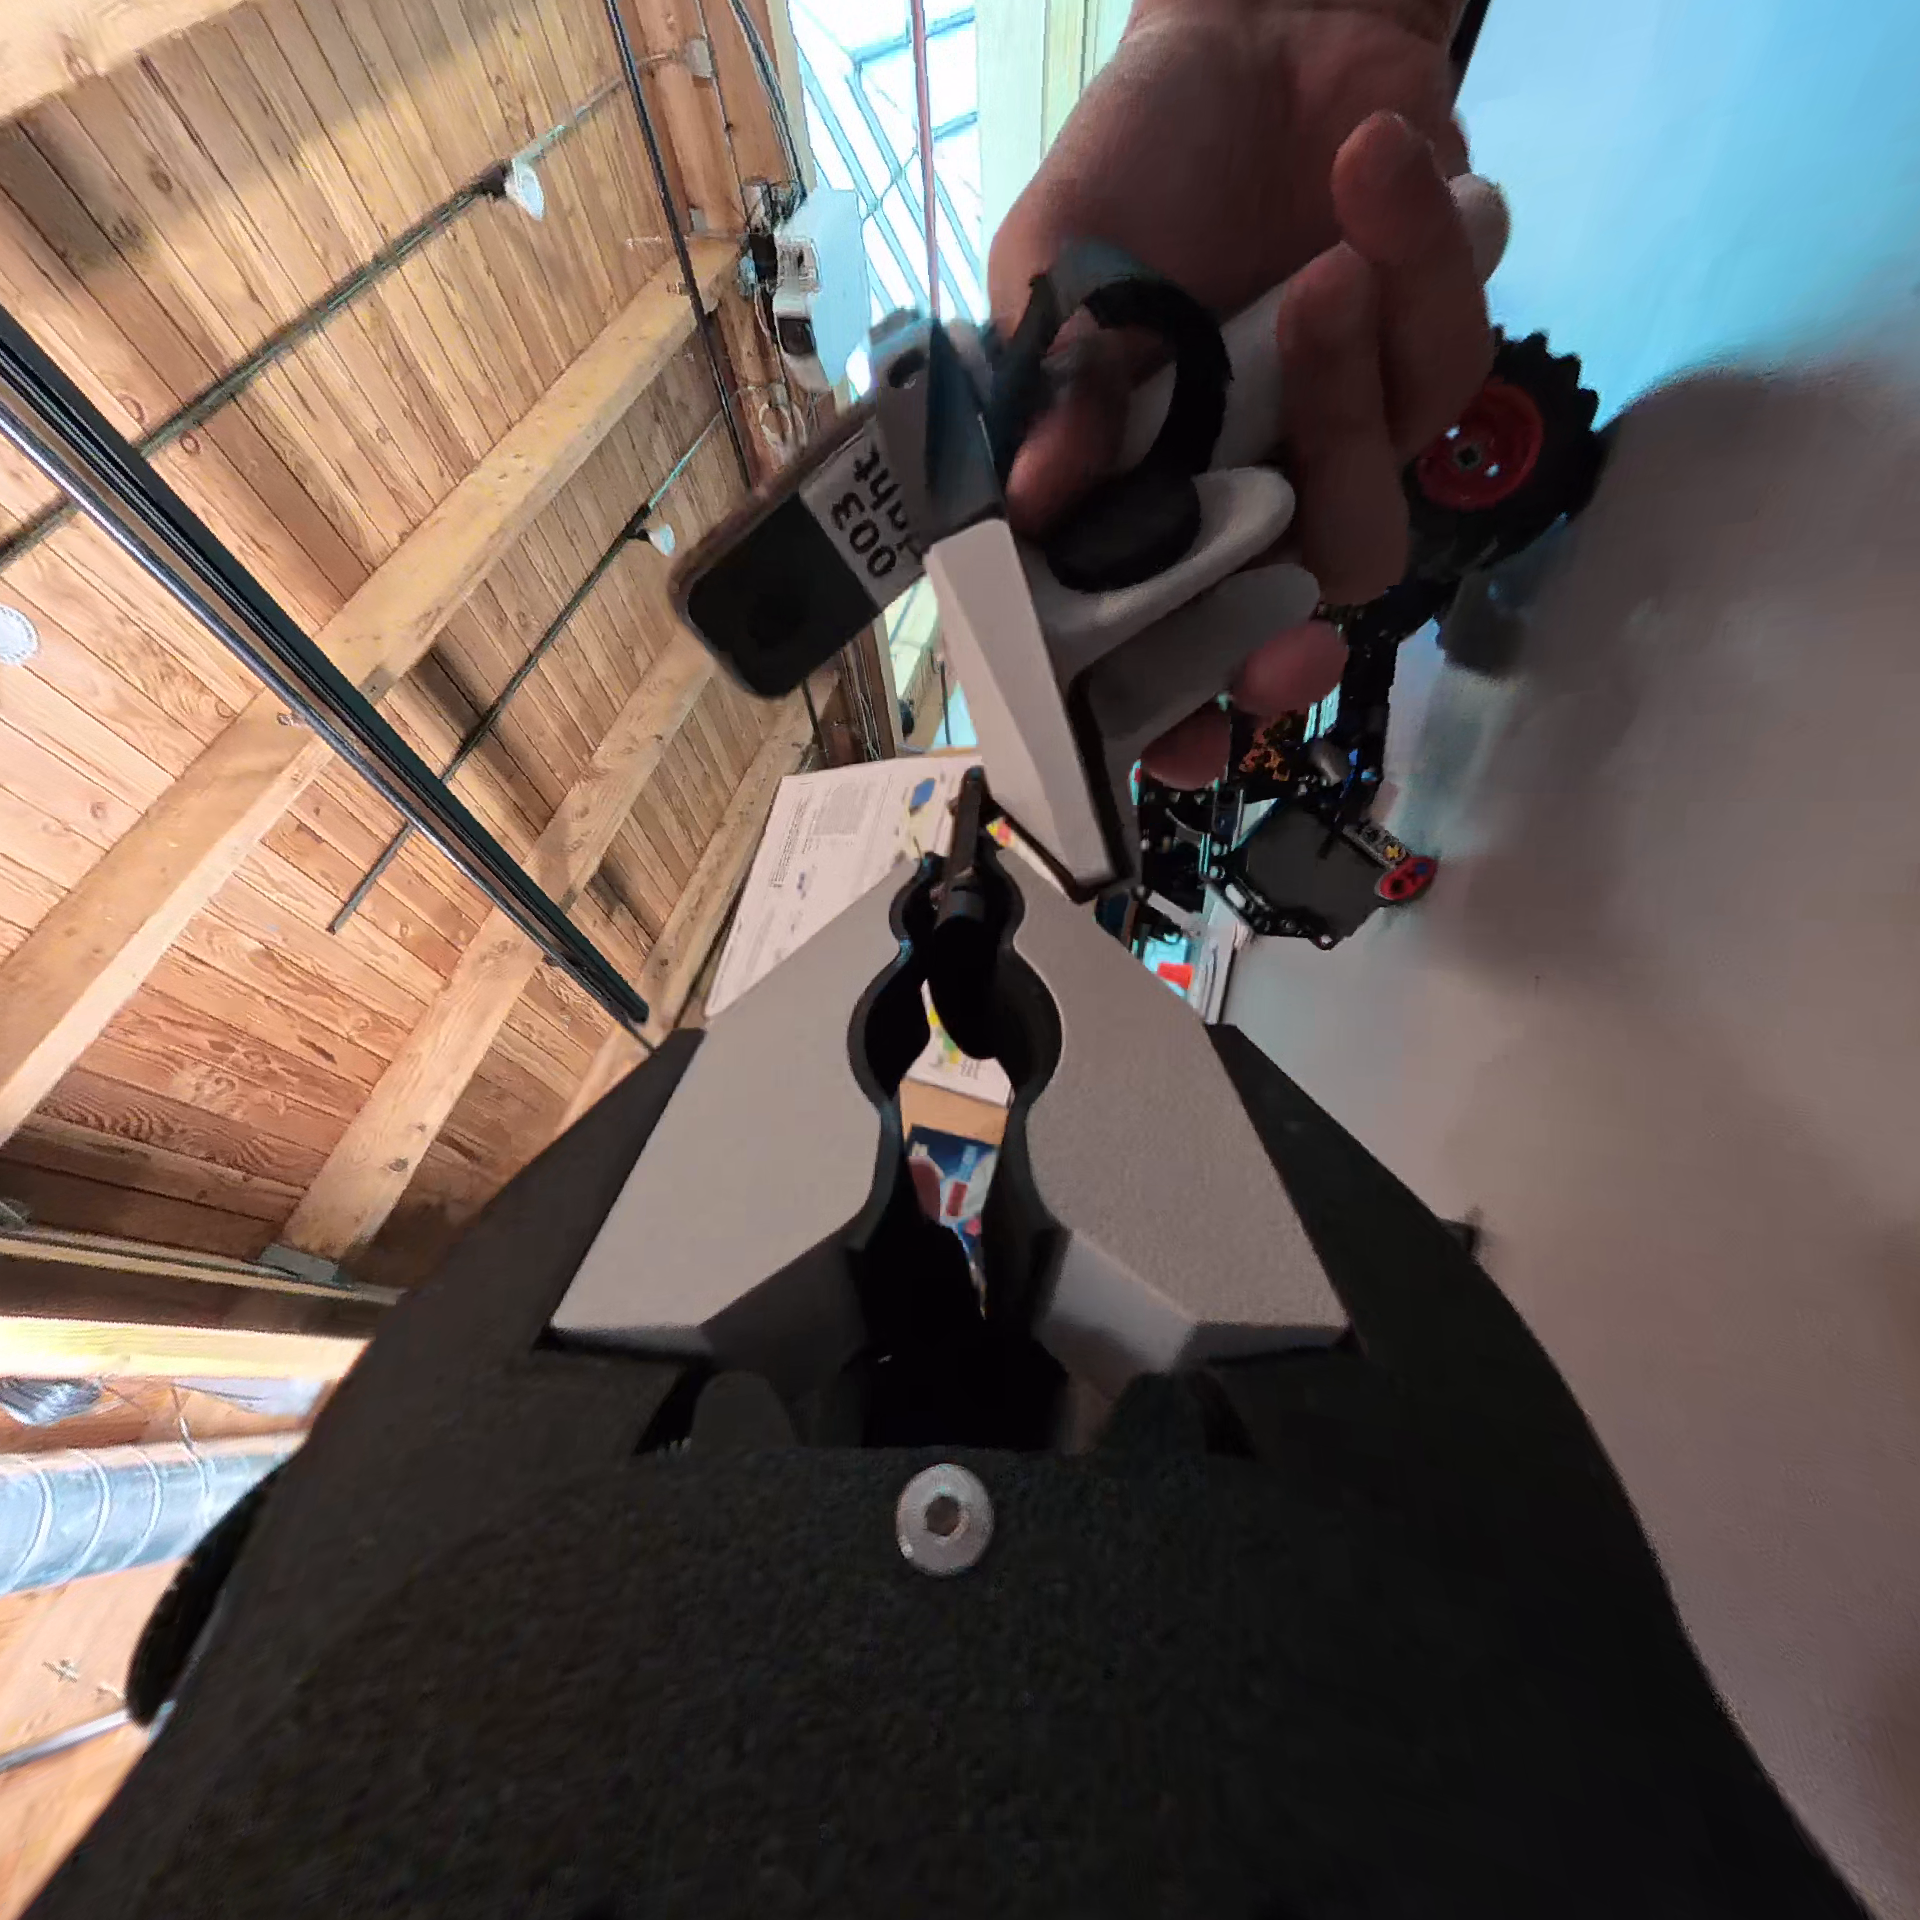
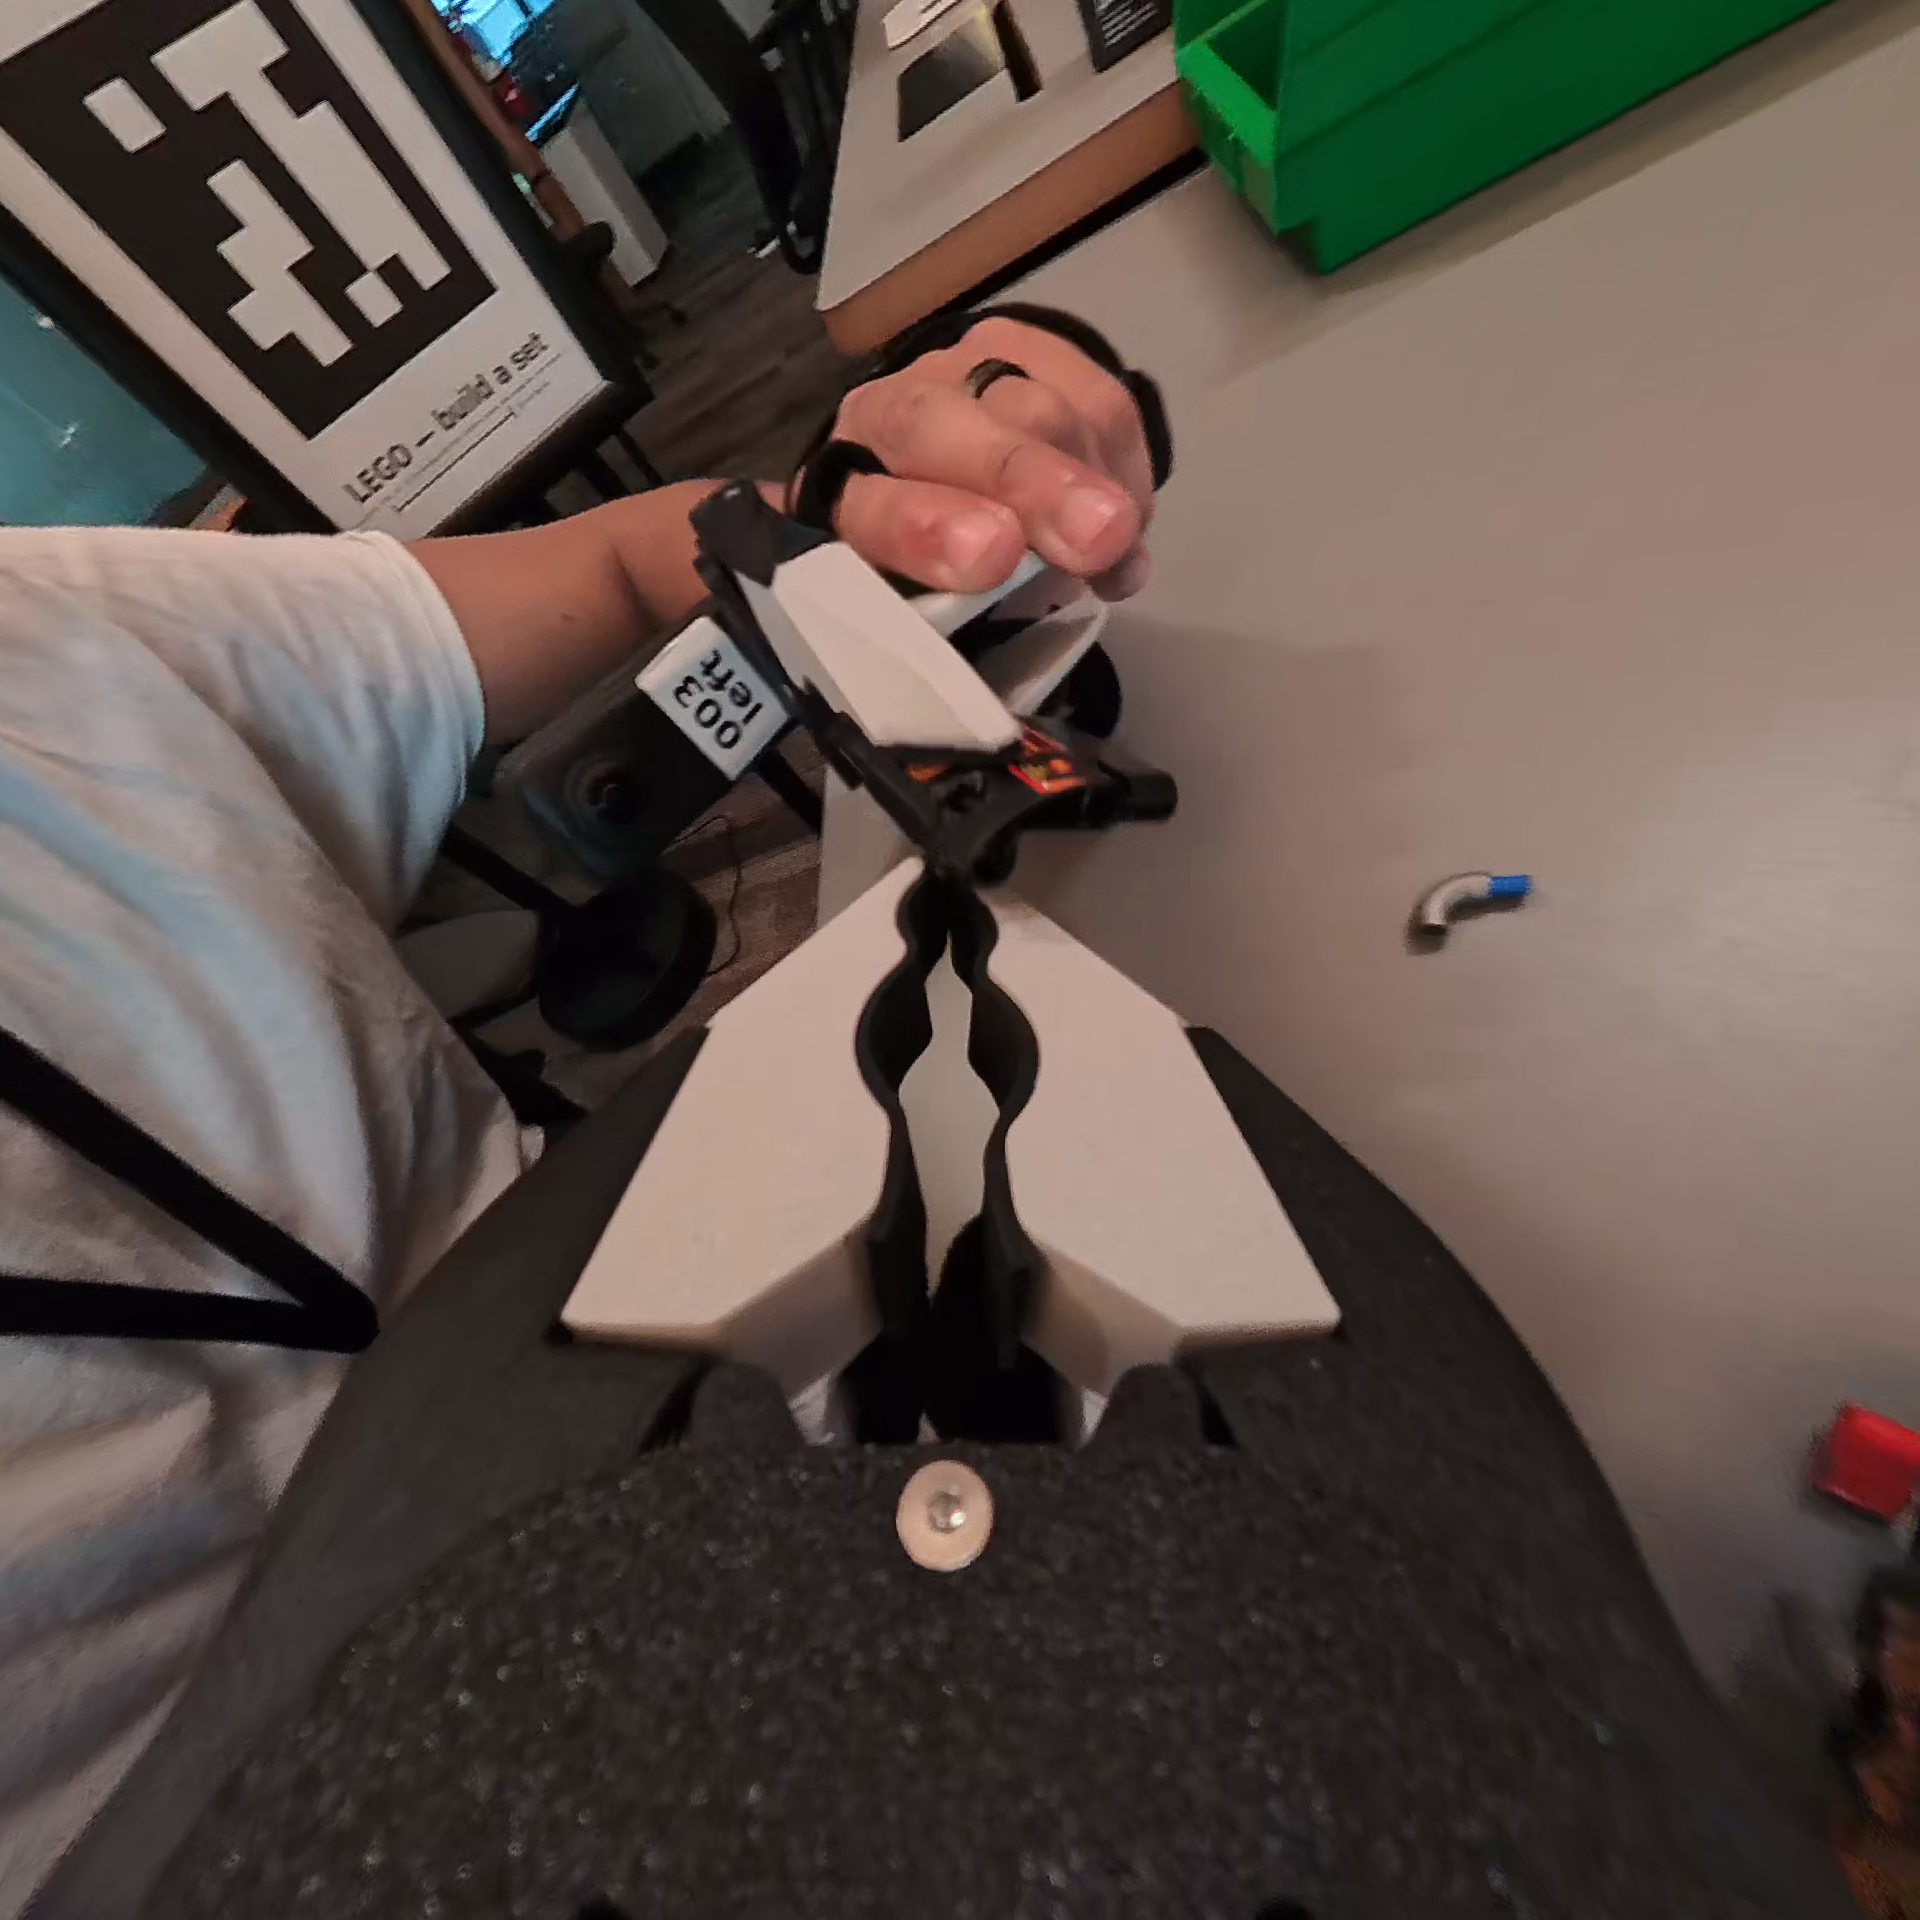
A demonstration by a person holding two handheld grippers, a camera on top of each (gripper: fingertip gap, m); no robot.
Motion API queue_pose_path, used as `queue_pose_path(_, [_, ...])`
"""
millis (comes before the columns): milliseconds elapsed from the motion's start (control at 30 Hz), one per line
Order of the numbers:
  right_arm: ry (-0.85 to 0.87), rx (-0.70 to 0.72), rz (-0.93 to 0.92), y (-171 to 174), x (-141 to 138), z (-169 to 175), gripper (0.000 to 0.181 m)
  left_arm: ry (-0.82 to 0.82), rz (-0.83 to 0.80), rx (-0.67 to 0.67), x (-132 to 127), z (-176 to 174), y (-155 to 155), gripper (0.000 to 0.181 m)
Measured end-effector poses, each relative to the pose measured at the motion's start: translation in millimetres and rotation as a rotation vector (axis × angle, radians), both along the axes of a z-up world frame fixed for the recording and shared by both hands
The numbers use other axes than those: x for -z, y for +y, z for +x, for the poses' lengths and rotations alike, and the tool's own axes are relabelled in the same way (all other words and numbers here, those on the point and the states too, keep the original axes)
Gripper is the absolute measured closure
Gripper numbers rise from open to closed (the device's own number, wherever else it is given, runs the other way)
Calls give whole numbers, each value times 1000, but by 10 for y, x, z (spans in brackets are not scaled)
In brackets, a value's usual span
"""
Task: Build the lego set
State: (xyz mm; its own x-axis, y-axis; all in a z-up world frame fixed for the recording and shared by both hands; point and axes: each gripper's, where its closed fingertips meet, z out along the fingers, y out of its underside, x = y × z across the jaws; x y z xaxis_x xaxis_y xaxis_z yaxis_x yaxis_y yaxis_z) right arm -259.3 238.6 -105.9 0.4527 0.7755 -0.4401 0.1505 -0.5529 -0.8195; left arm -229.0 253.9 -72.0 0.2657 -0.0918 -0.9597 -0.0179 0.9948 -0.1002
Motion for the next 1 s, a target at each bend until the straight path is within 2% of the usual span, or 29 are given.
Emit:
queue_pose_path(200, [-23,105,52,89,-47,146,181,29,-17,-31,18,4,131,178])
queue_pose_path(300, [-81,95,44,36,16,133,177,26,13,-20,45,11,76,178])
queue_pose_path(633, [39,35,-11,-15,-49,62,172,9,32,2,51,3,-17,178])
queue_pose_path(1000, [43,116,59,109,-54,123,178,6,67,-86,26,22,94,178])
